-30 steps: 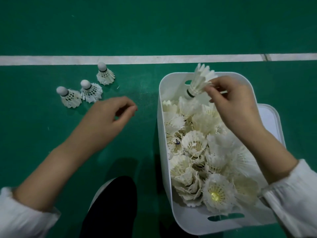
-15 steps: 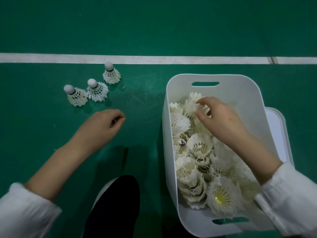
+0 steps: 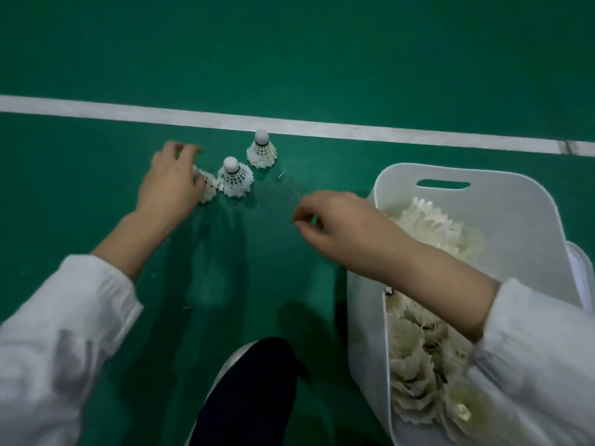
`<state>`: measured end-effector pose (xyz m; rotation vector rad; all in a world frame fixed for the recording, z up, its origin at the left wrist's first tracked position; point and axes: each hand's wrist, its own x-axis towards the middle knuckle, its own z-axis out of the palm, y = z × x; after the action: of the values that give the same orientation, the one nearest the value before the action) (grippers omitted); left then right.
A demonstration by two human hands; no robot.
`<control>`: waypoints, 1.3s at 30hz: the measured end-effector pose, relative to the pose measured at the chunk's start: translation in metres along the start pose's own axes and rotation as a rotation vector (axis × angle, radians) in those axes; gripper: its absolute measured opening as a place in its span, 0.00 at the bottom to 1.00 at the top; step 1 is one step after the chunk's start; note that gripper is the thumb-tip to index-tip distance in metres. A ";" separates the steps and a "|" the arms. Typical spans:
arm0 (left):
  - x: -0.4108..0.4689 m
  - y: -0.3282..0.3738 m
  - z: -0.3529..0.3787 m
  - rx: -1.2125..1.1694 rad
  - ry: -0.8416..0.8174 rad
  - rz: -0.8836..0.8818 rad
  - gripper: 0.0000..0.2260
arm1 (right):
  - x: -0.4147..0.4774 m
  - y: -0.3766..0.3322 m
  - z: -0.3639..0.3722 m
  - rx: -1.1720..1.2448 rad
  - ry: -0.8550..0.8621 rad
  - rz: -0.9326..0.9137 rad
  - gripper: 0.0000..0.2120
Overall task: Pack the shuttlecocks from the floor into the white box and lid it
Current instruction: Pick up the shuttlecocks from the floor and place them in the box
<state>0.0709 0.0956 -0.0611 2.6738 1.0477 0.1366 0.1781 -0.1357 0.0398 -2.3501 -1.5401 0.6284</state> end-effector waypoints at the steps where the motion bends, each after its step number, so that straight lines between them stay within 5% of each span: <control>1: 0.006 -0.007 0.006 0.027 -0.058 -0.016 0.19 | 0.009 -0.002 0.009 -0.019 -0.033 0.005 0.09; 5: 0.010 -0.026 0.029 0.014 -0.218 -0.053 0.18 | 0.032 -0.007 0.037 -0.052 -0.157 0.056 0.11; 11: -0.009 -0.027 0.020 -0.240 0.031 -0.176 0.12 | 0.034 -0.003 0.055 -0.001 -0.195 0.119 0.11; 15: -0.055 -0.010 0.006 -0.652 0.109 -0.304 0.07 | 0.032 -0.001 0.059 0.066 -0.127 0.133 0.15; 19: -0.091 0.033 0.010 -1.349 -0.095 -0.467 0.04 | 0.034 -0.007 0.058 0.199 -0.036 0.132 0.22; 22: -0.098 0.058 0.012 -1.475 -0.242 -0.497 0.03 | 0.035 -0.008 0.054 0.248 0.027 0.146 0.16; 25: -0.083 0.056 0.016 -1.250 -0.323 -0.385 0.02 | 0.032 0.002 0.049 0.189 0.069 0.219 0.12; 31: -0.001 0.033 0.019 -0.325 0.049 0.035 0.19 | 0.028 0.024 0.052 0.086 0.123 0.234 0.08; 34: 0.023 0.032 0.032 0.000 -0.102 0.103 0.22 | 0.029 0.025 0.056 0.017 0.135 0.226 0.07; 36: 0.027 0.029 0.039 0.049 -0.140 0.131 0.17 | 0.028 0.025 0.058 -0.018 0.119 0.230 0.06; 39: 0.016 0.026 0.037 -0.235 -0.003 0.013 0.09 | 0.027 0.030 0.057 -0.034 0.096 0.242 0.05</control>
<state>0.1058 0.0804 -0.0893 2.4693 0.9495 0.2420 0.1834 -0.1246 -0.0291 -2.5753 -1.2470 0.5348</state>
